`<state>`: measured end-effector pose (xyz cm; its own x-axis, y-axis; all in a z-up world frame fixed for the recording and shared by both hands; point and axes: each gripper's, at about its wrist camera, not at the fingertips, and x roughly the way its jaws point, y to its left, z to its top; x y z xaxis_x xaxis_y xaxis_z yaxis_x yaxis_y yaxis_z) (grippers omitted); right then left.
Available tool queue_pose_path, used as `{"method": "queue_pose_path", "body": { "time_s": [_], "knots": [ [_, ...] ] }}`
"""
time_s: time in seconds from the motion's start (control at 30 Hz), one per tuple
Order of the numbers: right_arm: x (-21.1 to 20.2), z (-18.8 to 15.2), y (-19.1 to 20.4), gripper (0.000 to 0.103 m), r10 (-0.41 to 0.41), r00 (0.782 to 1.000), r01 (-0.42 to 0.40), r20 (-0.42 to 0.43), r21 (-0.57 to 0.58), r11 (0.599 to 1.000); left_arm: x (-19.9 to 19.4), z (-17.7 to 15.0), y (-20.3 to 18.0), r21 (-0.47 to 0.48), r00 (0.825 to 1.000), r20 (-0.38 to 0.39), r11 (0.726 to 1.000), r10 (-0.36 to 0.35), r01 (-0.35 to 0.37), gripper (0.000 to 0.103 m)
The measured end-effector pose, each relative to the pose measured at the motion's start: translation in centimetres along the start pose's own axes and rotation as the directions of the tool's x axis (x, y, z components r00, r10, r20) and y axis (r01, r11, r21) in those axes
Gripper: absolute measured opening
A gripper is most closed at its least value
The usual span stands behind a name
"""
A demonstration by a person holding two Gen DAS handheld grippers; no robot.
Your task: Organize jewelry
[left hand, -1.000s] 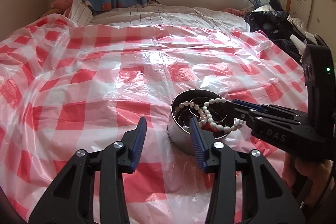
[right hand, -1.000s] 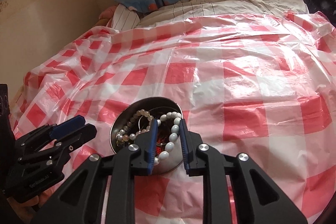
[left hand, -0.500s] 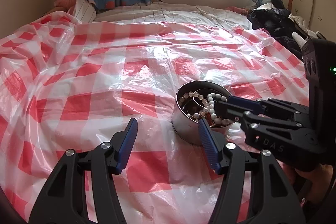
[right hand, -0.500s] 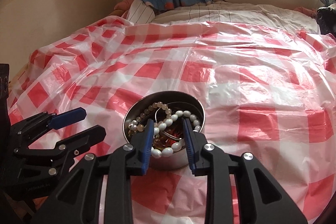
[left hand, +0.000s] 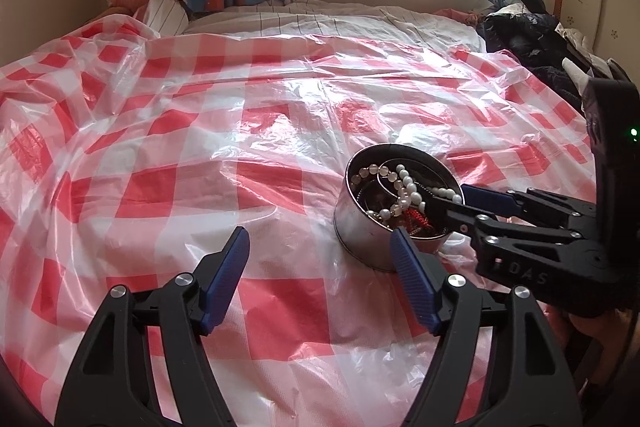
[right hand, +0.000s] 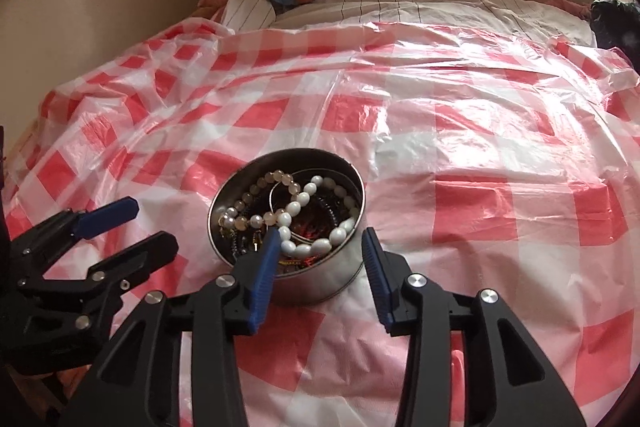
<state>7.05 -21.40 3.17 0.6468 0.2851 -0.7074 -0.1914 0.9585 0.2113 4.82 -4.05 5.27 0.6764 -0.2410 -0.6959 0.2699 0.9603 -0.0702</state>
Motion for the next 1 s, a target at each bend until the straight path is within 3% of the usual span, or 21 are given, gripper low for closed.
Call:
{"method": "queue_pose_path", "body": {
  "time_s": [0.17,0.37,0.5,0.6,0.73,1.0],
  "knots": [
    [0.0,0.1,-0.5,0.044,-0.010,1.000,0.010,0.015,0.025,1.000,0.2,-0.2,-0.1,0.004,1.000,-0.007,1.000,-0.005,0.005,0.070],
    [-3.3,-0.8,-1.0,0.044,-0.037,0.997,0.036,0.064,0.030,0.999,0.4,-0.3,0.4,-0.014,1.000,-0.005,1.000,-0.007,0.007,0.072],
    [-1.6,-0.6,-1.4,0.044,-0.054,0.998,0.053,0.035,0.043,0.998,0.6,-0.4,-0.1,-0.006,1.000,-0.008,1.000,-0.012,0.011,0.073],
    [-0.6,-0.3,-1.2,0.044,-0.051,0.999,0.050,0.014,0.034,0.998,0.7,-0.7,-0.6,0.008,1.000,-0.015,1.000,-0.006,0.007,0.078],
    [-2.1,-0.7,-0.5,0.045,-0.024,0.999,0.023,0.045,0.021,1.000,0.2,-0.9,-1.6,0.025,1.000,-0.013,1.000,0.019,-0.018,0.087],
    [-5.5,-5.7,0.3,0.056,-0.025,1.000,0.024,0.008,0.074,0.997,-1.4,-4.9,-2.9,0.073,0.994,-0.085,0.995,0.071,-0.065,0.095]
  ]
}}
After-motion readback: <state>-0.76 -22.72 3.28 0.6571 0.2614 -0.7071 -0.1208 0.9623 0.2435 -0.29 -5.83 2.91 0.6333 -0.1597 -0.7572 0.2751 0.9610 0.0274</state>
